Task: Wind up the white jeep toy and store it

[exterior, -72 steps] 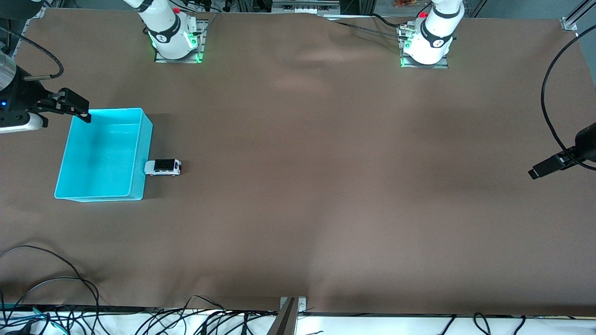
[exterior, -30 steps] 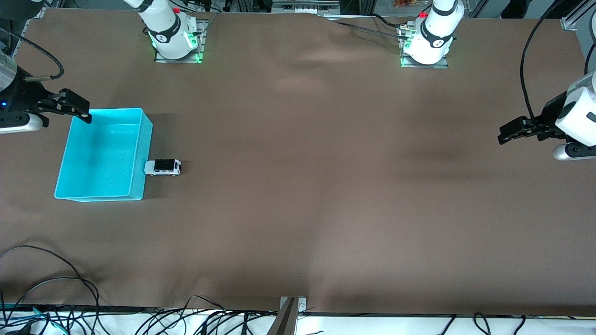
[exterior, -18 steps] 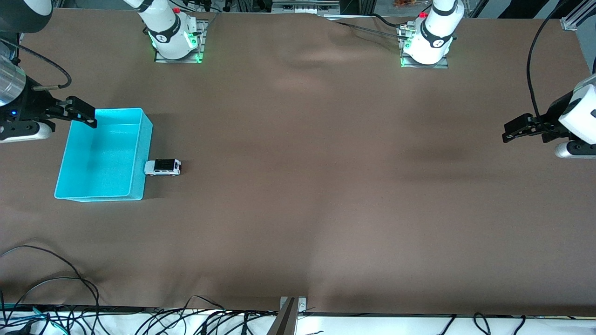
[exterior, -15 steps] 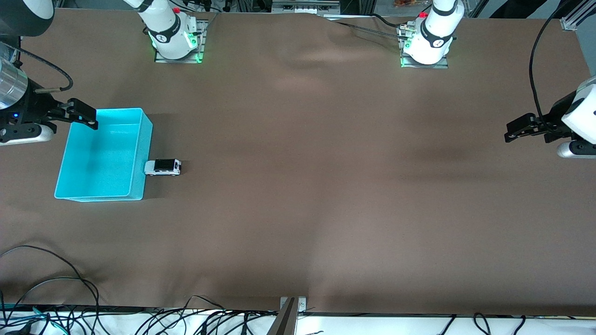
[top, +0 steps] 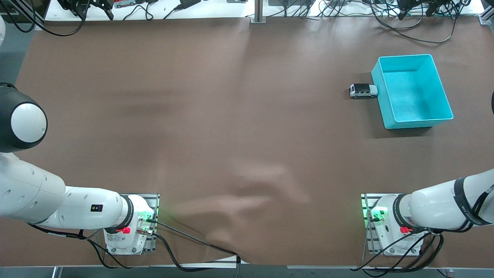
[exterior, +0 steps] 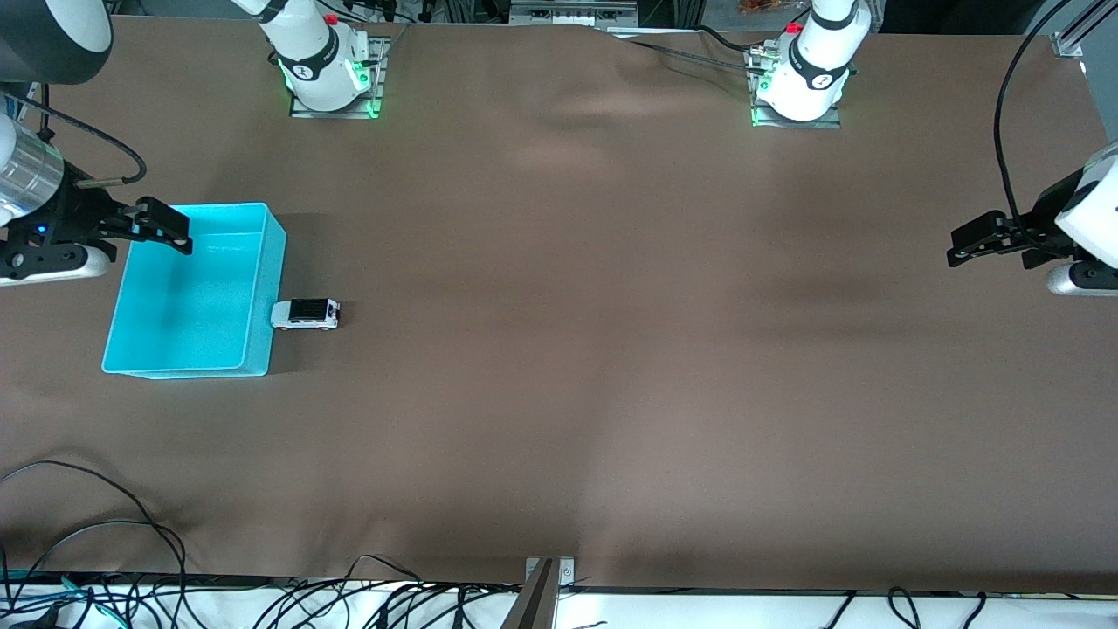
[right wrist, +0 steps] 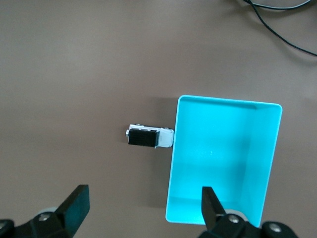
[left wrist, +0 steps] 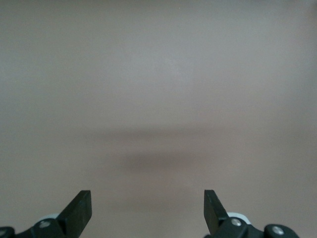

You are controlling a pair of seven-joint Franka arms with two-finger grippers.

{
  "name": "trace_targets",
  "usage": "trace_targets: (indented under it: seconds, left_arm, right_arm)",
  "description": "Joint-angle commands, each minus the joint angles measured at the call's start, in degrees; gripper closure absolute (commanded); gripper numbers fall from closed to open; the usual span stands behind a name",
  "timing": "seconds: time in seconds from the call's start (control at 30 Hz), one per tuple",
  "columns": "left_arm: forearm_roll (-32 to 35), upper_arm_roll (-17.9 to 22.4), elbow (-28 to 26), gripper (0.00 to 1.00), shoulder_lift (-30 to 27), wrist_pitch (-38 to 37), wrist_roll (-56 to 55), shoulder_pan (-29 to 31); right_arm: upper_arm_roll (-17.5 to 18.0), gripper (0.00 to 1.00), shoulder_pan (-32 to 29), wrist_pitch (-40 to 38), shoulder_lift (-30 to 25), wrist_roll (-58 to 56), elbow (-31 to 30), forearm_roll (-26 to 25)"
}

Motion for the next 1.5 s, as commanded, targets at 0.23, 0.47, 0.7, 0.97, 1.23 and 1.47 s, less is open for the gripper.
trace_targets:
  seconds: [0.23, 0.47, 0.7, 0.97, 1.23, 1.47]
  left_arm:
    - [-1.9, 0.2, 1.4, 0.0, -0.4, -1.1, 1.7, 0.1]
    - [-1.8, 0.2, 1.2, 0.0, -0.3, -1.9, 1.7, 0.0]
    - [-1.7, 0.2, 1.3, 0.0, -0.5, -3.4, 1.8, 0.3]
    - [-1.8, 0.2, 1.4, 0.0, -0.5, -4.9, 1.9, 0.3]
    - [-1.7, 0.2, 1.4, 0.0, -0.5, -4.9, 1.9, 0.3]
    - [-1.7, 0.2, 1.4, 0.0, -0.4, -4.9, 1.9, 0.1]
  right_arm:
    - [3.1, 0.0, -0.6, 11.3, -2.1, 5.8, -11.4, 1.2]
    - [4.7, 0.0, -0.6, 17.3, -1.9, 9.3, -16.0, 1.2]
    - [4.9, 0.0, -0.6, 18.1, 0.5, 15.8, -17.5, 1.2]
    - [5.9, 0.0, -0.4, 24.4, 1.6, 22.1, -23.3, 1.2]
    - [6.3, 0.0, -0.4, 32.3, 3.4, 30.1, -27.9, 1.0]
    - [6.3, 0.0, -0.3, 36.4, 4.8, 39.6, -30.2, 1.0]
